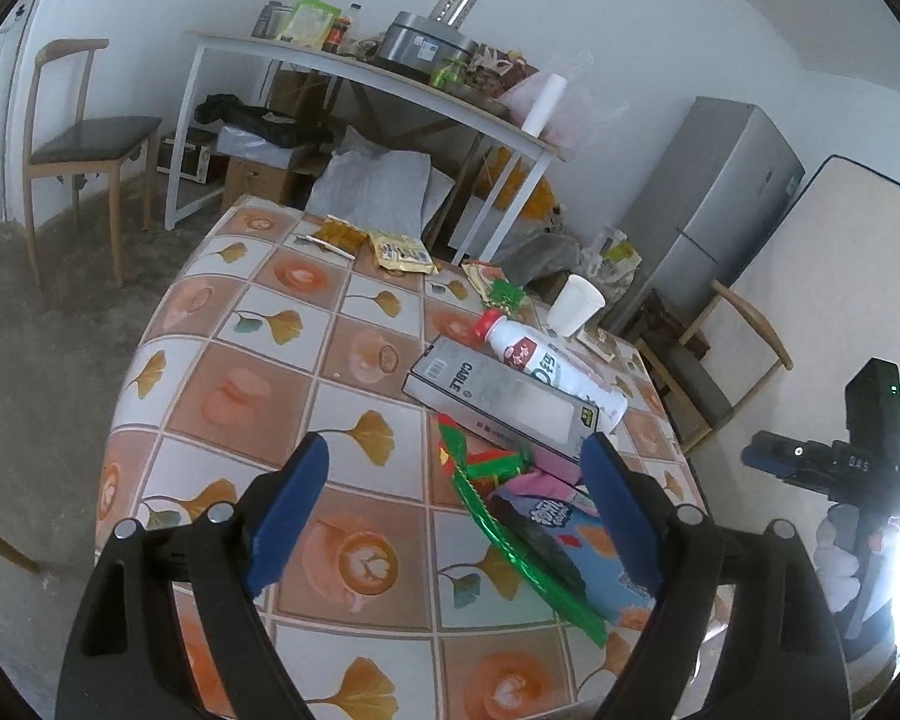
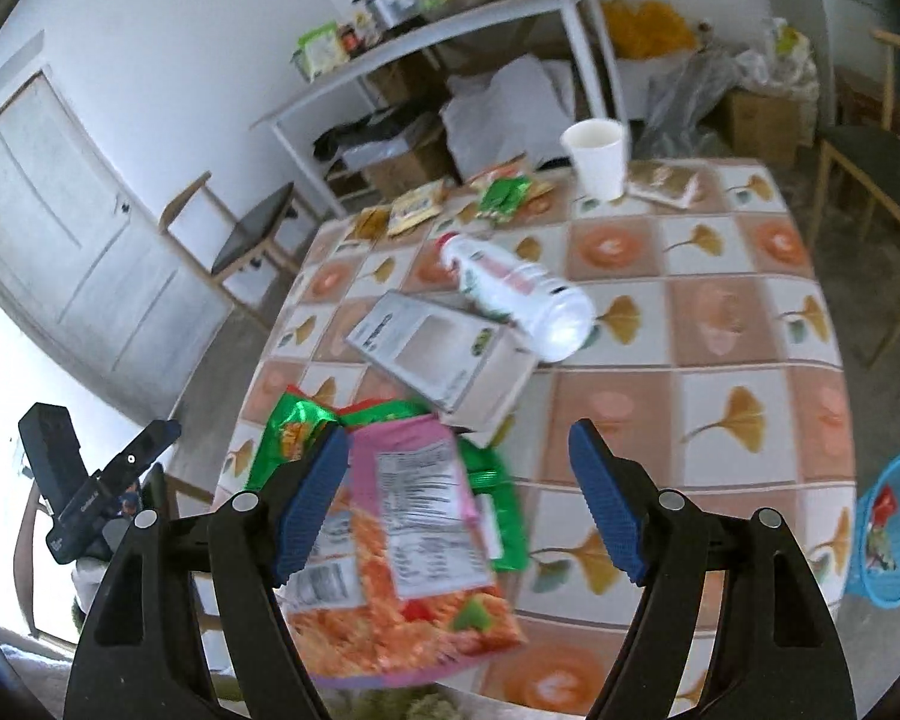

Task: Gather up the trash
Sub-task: 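Move both grippers back to the table toward the pink snack bag, then reach the right gripper past the snack bags toward the white CABLE box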

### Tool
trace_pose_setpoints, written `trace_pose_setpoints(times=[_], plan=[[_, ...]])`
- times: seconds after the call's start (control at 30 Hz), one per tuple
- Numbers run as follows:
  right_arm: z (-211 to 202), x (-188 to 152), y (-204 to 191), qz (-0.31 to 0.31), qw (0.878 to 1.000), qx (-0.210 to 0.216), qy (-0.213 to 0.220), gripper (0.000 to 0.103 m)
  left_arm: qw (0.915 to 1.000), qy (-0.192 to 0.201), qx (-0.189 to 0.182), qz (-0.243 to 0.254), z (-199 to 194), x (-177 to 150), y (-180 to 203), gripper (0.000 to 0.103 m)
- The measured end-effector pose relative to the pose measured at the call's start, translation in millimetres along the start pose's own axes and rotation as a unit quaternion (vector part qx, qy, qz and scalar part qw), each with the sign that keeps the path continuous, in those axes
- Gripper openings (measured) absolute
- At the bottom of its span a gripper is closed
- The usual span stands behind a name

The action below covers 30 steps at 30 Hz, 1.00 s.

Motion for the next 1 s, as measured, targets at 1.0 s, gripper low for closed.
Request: trace_pose_setpoints(times=[1.0], plan=[[60,20,-70,-0.030,0.998,0.027,-0.055,0.073,0.9989,-0.010,-0.027,-0.036,2,8,-31,0.084]])
Point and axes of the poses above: each gripper's, at about its wrist camera, not at the fingertips, and z roughly the way its jaws point, y to its right, x to its top, the point moved 2 cm from there along z, roughly the way its jaws point, and after that the axes turned 12 degrees about -z, right-handed, at the moved point
